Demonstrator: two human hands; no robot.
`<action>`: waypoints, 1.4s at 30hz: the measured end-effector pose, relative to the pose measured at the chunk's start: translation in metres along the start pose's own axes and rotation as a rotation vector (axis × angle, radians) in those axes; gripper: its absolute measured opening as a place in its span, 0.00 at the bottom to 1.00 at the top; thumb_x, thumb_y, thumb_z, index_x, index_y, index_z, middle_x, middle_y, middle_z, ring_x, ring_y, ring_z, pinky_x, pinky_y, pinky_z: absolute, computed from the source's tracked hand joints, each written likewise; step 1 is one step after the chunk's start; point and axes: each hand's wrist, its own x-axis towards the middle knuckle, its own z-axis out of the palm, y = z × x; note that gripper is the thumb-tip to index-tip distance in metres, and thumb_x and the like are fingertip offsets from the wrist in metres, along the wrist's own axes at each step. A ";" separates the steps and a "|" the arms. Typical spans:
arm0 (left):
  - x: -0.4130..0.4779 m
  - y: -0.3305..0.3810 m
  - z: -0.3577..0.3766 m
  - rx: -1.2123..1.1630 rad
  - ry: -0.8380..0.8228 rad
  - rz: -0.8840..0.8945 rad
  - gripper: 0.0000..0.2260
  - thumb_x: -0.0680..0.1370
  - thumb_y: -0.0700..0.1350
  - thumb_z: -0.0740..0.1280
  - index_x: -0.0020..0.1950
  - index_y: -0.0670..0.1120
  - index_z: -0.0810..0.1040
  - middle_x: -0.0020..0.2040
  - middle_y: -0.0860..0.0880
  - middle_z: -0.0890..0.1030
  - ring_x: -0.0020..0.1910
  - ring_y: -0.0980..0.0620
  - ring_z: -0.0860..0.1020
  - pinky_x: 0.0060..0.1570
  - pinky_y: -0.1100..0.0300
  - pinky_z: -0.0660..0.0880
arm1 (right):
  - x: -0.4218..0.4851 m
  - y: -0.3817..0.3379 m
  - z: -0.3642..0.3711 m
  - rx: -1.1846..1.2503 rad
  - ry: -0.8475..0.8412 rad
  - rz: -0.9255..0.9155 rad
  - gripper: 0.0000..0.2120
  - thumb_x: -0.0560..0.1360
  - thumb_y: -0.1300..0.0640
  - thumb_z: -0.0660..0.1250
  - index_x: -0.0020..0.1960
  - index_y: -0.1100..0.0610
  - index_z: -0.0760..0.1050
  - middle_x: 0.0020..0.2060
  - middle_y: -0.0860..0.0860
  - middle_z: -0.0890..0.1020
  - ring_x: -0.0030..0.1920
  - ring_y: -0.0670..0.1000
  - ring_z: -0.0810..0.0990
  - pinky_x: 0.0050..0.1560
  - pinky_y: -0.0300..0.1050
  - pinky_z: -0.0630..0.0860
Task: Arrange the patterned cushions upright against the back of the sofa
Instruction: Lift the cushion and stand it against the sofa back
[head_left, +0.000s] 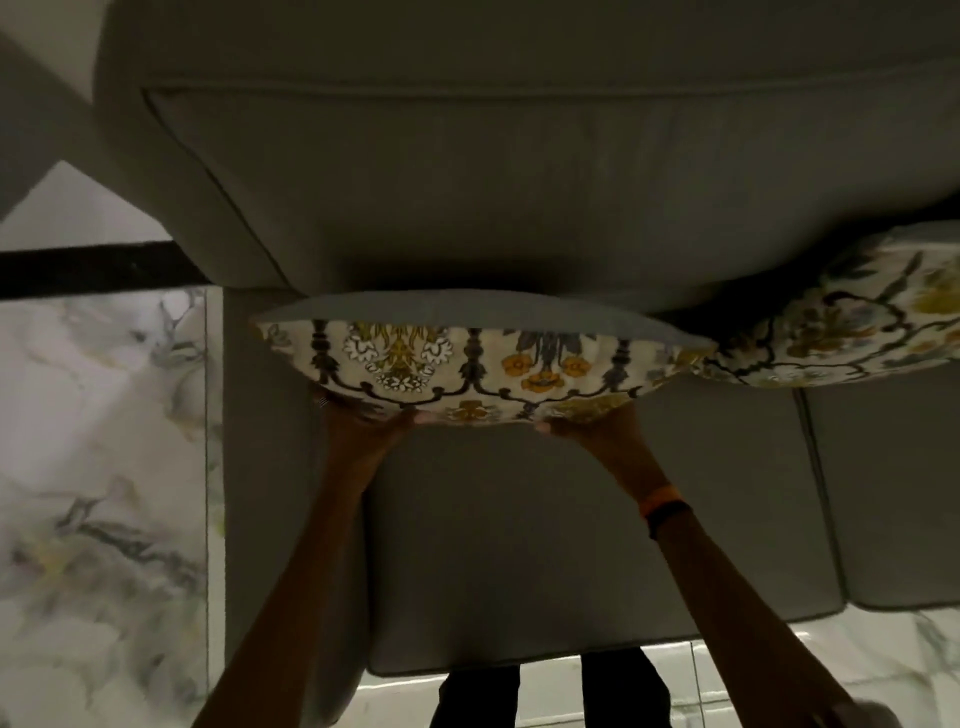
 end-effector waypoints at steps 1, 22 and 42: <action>0.007 0.004 0.004 -0.006 -0.048 -0.019 0.60 0.55 0.50 0.83 0.79 0.47 0.52 0.79 0.46 0.61 0.76 0.48 0.64 0.73 0.49 0.66 | 0.006 -0.003 0.002 -0.013 -0.008 -0.023 0.33 0.65 0.68 0.83 0.66 0.53 0.77 0.65 0.55 0.82 0.65 0.48 0.81 0.71 0.53 0.76; -0.078 -0.018 0.132 0.337 -0.022 -0.275 0.55 0.66 0.51 0.80 0.81 0.47 0.45 0.80 0.40 0.57 0.77 0.39 0.62 0.72 0.45 0.67 | 0.018 0.019 -0.046 -0.070 -0.008 0.006 0.58 0.65 0.58 0.84 0.83 0.55 0.51 0.81 0.55 0.58 0.79 0.54 0.61 0.74 0.48 0.64; -0.088 0.101 0.522 -0.028 -0.290 0.122 0.46 0.61 0.45 0.82 0.74 0.45 0.64 0.72 0.49 0.73 0.68 0.60 0.74 0.65 0.65 0.74 | 0.075 0.148 -0.509 0.084 0.133 -0.073 0.48 0.64 0.66 0.84 0.78 0.58 0.63 0.74 0.57 0.73 0.74 0.55 0.74 0.71 0.56 0.76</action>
